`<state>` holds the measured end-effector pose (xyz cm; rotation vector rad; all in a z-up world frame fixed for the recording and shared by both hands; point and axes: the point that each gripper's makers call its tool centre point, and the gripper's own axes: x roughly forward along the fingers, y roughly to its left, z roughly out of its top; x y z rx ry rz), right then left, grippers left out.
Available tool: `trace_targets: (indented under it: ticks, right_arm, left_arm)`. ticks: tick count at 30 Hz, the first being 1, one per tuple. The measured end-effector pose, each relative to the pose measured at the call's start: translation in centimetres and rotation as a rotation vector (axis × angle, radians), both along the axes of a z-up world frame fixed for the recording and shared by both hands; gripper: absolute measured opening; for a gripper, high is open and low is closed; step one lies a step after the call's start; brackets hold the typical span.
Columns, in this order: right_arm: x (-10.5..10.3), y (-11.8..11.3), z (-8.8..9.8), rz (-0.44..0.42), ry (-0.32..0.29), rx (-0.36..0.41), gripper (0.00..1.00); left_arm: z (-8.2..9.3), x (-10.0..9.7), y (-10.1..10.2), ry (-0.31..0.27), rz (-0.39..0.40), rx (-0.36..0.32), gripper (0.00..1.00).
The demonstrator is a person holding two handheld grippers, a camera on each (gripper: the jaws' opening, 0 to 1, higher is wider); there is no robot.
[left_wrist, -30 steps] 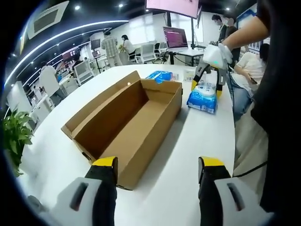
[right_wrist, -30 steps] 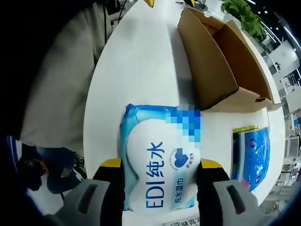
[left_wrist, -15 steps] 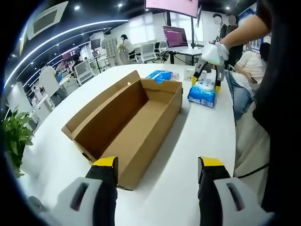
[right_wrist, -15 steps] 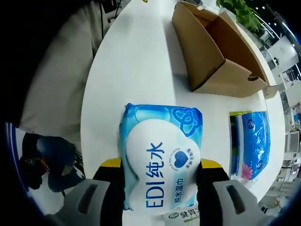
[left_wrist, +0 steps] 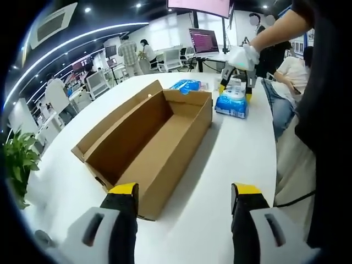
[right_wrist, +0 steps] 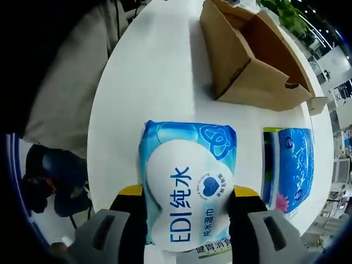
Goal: Operate the shoe box by opening the lid, removing the specified soft item, and placing it in the target area until the item is outside and the box remains undamaged.
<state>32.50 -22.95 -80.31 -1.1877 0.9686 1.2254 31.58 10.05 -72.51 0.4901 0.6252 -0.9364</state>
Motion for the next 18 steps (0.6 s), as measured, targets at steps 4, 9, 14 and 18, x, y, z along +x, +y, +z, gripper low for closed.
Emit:
trace_targets:
  ticks: [4, 9, 14, 18]
  right_arm:
    - [0.9, 0.1, 0.0, 0.007, -0.004, -0.003, 0.56]
    - [1.9, 0.2, 0.0, 0.012, -0.010, -0.005, 0.56]
    - [3.1, 0.4, 0.0, 0.019, -0.009, -0.012, 0.57]
    - [3.8, 0.5, 0.0, 0.021, -0.006, -0.020, 0.57]
  left_arm:
    - [0.0, -0.1, -0.3, -0.001, -0.010, 0.002, 0.69]
    - [-0.2, -0.3, -0.5, -0.020, -0.046, 0.025, 0.66]
    - [-0.6, 0.3, -0.5, 0.006, -0.041, 0.041, 0.69]
    - [-0.5, 0.9, -0.4, 0.002, -0.041, 0.041, 0.69]
